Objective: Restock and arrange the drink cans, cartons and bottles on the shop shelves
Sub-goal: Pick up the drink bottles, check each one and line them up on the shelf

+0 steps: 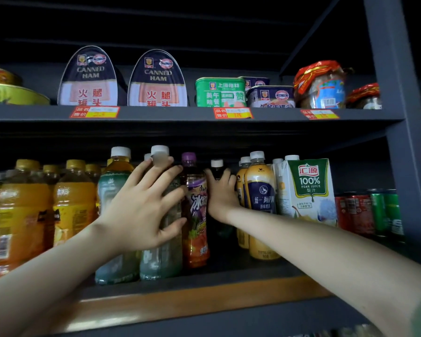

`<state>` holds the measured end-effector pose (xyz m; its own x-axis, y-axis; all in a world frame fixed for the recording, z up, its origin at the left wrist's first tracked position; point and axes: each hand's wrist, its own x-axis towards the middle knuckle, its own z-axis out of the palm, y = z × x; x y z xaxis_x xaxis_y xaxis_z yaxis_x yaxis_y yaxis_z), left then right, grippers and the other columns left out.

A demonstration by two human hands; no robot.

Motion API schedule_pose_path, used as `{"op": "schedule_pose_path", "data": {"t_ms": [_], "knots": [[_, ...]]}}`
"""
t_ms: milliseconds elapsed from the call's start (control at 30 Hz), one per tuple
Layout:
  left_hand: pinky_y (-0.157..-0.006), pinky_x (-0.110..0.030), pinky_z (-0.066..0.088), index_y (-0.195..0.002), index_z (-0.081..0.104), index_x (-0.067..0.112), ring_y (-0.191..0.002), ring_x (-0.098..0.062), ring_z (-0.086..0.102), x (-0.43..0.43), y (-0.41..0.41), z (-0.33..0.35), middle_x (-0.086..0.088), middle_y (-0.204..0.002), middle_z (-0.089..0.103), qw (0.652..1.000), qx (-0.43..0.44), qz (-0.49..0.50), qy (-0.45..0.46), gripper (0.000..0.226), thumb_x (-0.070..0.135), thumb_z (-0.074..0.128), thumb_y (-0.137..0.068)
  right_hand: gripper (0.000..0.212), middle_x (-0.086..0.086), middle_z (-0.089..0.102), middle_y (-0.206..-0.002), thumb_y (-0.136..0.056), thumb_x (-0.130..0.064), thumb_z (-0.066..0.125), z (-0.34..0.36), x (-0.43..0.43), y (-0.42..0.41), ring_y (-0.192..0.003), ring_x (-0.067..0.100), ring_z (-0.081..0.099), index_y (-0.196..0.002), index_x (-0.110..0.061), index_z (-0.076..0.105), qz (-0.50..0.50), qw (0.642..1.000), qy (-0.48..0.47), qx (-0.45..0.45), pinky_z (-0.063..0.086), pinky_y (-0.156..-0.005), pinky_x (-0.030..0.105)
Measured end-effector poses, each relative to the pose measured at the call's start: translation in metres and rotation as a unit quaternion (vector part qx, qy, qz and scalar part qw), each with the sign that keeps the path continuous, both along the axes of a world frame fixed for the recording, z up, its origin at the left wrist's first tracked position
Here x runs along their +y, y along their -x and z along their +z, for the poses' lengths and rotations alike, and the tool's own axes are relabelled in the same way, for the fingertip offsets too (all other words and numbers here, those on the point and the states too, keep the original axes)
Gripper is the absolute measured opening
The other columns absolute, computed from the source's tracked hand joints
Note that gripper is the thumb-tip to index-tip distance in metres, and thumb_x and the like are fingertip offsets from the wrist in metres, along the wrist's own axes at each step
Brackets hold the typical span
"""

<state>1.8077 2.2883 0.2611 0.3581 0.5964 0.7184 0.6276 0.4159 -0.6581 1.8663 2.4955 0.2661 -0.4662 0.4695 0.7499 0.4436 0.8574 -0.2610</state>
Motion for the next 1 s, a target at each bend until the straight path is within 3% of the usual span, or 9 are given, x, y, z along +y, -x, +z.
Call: {"op": "schedule_pose_path", "data": {"t_ms": [133,333,567,733,867,1000], "knots": [[-0.11,-0.056,0.028,-0.112,0.068,0.013,-0.127,-0.042,0.044,0.0,0.0,0.0,-0.023,-0.132,0.053,1.0,-0.006,0.004,0.007,0.056,0.054,0.045,-0.083,0.076,0.015,0.006,-0.148,-0.09,-0.007,0.056,-0.004,-0.013,-0.017,-0.134,0.034,0.017,-0.148,-0.032,0.014,0.017,1.0,-0.011,-0.007,0.041,-0.102,0.043],[-0.11,-0.058,0.03,-0.113,0.067,0.013,-0.131,-0.04,0.039,-0.002,-0.003,0.0,-0.023,-0.133,0.053,1.0,-0.021,0.005,0.013,0.057,0.054,0.042,-0.084,0.06,0.01,0.016,-0.14,-0.084,0.009,0.051,-0.012,-0.031,-0.042,-0.13,0.029,0.022,-0.131,-0.024,0.037,0.037,0.999,-0.016,-0.009,0.038,-0.102,0.04],[-0.112,-0.062,0.021,-0.11,0.068,0.012,-0.137,-0.038,0.03,0.002,-0.006,-0.006,-0.025,-0.141,0.046,0.999,-0.049,-0.01,-0.005,0.057,0.053,0.041,-0.081,0.064,0.001,0.019,-0.13,-0.083,0.006,0.059,-0.017,-0.051,-0.089,-0.128,0.027,0.026,-0.133,-0.03,0.041,0.1,0.994,-0.03,0.031,0.037,-0.106,0.037],[-0.113,-0.062,0.012,-0.107,0.067,0.011,-0.139,-0.038,0.027,0.003,-0.025,-0.011,-0.026,-0.143,0.042,0.996,-0.074,-0.038,-0.031,0.058,0.052,0.04,-0.075,0.059,-0.005,0.022,-0.12,-0.086,-0.004,0.066,-0.03,-0.082,-0.12,-0.121,0.022,0.035,-0.132,-0.034,0.044,0.119,0.986,-0.065,0.093,0.036,-0.104,0.028],[-0.112,-0.062,0.011,-0.108,0.066,0.01,-0.138,-0.041,0.029,-0.011,-0.052,-0.017,-0.026,-0.142,0.043,0.989,-0.105,-0.079,-0.062,0.055,0.049,0.042,-0.076,0.058,-0.003,0.024,-0.124,-0.082,-0.007,0.072,-0.028,-0.101,-0.152,-0.121,0.019,0.039,-0.129,-0.031,0.049,0.108,0.977,-0.094,0.16,0.039,-0.108,0.032],[-0.11,-0.06,0.025,-0.11,0.066,0.011,-0.131,-0.042,0.037,-0.029,-0.084,-0.031,-0.025,-0.135,0.048,0.974,-0.168,-0.117,-0.098,0.051,0.044,0.044,-0.078,0.052,-0.004,0.023,-0.121,-0.082,-0.005,0.072,-0.028,-0.127,-0.195,-0.106,0.0,0.034,-0.123,-0.03,0.053,0.122,0.964,-0.065,0.228,0.033,-0.099,0.01]]}}
